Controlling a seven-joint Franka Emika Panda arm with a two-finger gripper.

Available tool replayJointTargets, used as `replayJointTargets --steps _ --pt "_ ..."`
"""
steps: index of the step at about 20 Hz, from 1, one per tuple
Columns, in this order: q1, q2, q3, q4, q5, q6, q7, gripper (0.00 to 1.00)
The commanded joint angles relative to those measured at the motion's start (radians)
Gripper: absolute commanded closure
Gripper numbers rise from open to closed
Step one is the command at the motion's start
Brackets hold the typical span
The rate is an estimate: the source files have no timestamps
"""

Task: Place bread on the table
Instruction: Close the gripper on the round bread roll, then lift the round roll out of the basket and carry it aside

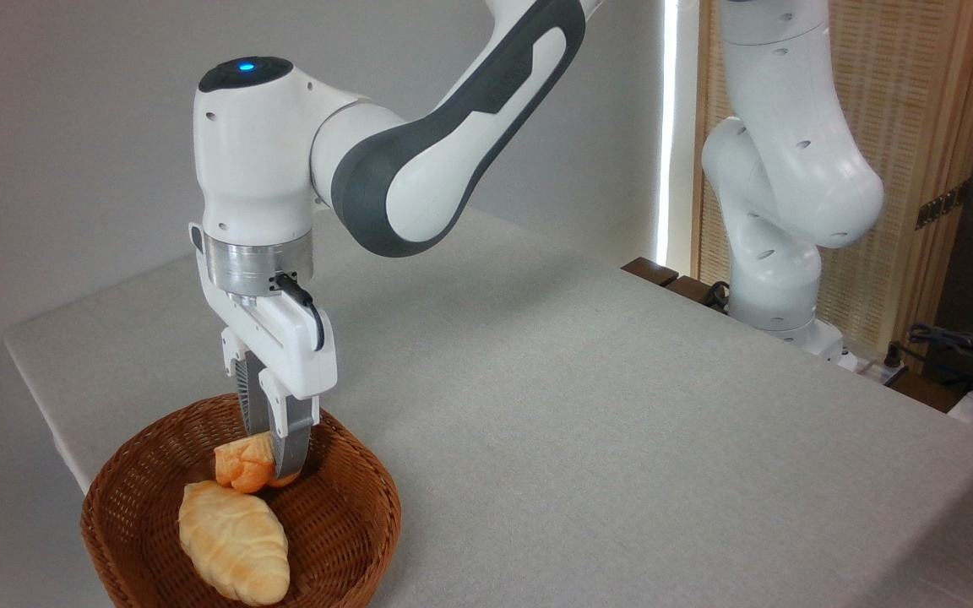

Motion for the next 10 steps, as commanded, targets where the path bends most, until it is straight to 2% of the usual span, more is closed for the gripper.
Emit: replayJointTargets --steps 1,5,10 --pt "0.000 0.003 0.004 0.011 0.002 0.015 -0.002 0.50" --pt "0.000 -0.008 0.008 0.012 0.001 0.015 -0.003 0.50" --pt "0.000 -0.063 0.010 0.012 -0.002 0.000 -0.012 0.50"
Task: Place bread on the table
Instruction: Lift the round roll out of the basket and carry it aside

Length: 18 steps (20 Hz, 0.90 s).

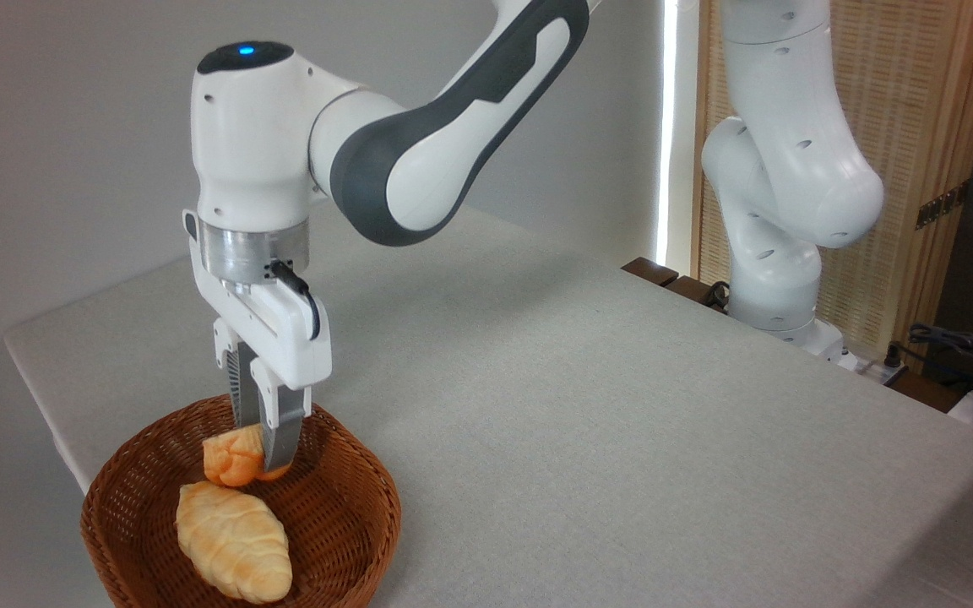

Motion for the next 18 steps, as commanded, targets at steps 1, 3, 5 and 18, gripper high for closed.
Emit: replayJointTargets --steps 1,3,5,18 --pt "-0.003 -0.070 0.007 -0.006 -0.002 -0.015 -0.015 0.50" --pt "-0.003 -0.109 0.007 -0.006 -0.004 -0.081 -0.019 0.50" --pt "-0.003 -0.153 0.008 -0.007 -0.004 -0.157 -0.019 0.49" --pt "-0.018 -0.178 0.002 -0.059 0.001 -0.474 -0.061 0.00"
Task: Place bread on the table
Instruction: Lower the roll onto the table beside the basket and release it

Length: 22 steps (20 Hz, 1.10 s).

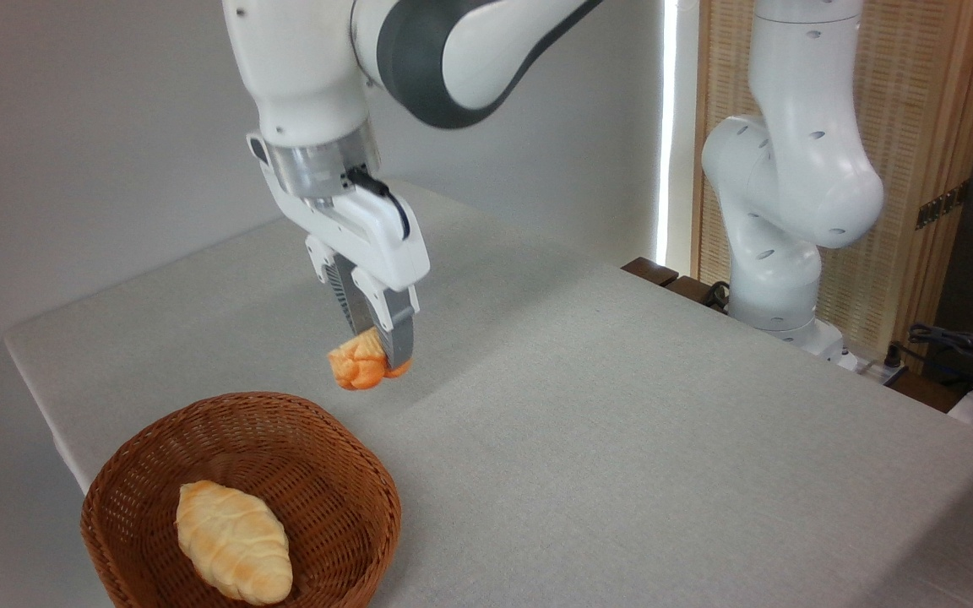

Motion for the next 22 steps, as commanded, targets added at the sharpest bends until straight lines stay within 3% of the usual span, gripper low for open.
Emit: replayJointTargets --steps 1,6,18,22 --pt "-0.025 0.041 -0.004 -0.005 -0.001 -0.009 -0.019 0.00" --pt "-0.056 0.087 -0.004 -0.005 0.001 -0.004 -0.016 0.00" --pt "-0.036 0.055 0.027 0.086 0.008 0.005 -0.013 0.00" --pt "-0.036 0.055 0.067 0.104 0.007 0.042 0.004 0.00"
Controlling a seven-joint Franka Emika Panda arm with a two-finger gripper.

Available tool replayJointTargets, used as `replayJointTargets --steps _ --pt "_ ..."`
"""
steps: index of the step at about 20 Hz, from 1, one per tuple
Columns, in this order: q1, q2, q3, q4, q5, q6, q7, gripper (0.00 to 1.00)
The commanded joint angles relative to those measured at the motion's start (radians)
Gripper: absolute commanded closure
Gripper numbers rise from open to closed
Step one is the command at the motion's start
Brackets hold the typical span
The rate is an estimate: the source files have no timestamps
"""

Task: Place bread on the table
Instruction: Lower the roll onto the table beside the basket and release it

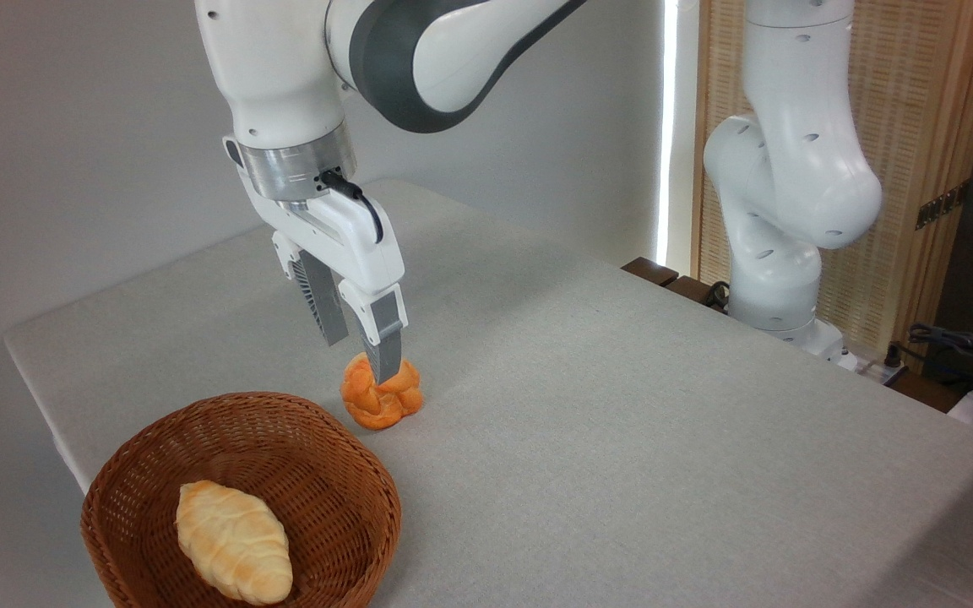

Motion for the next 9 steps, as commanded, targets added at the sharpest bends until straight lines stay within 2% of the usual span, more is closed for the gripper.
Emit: replayJointTargets --steps 1,9 --pt "-0.004 0.001 0.034 0.025 0.005 0.054 0.006 0.00" --pt "-0.004 0.003 0.047 0.024 0.014 0.086 0.046 0.00"
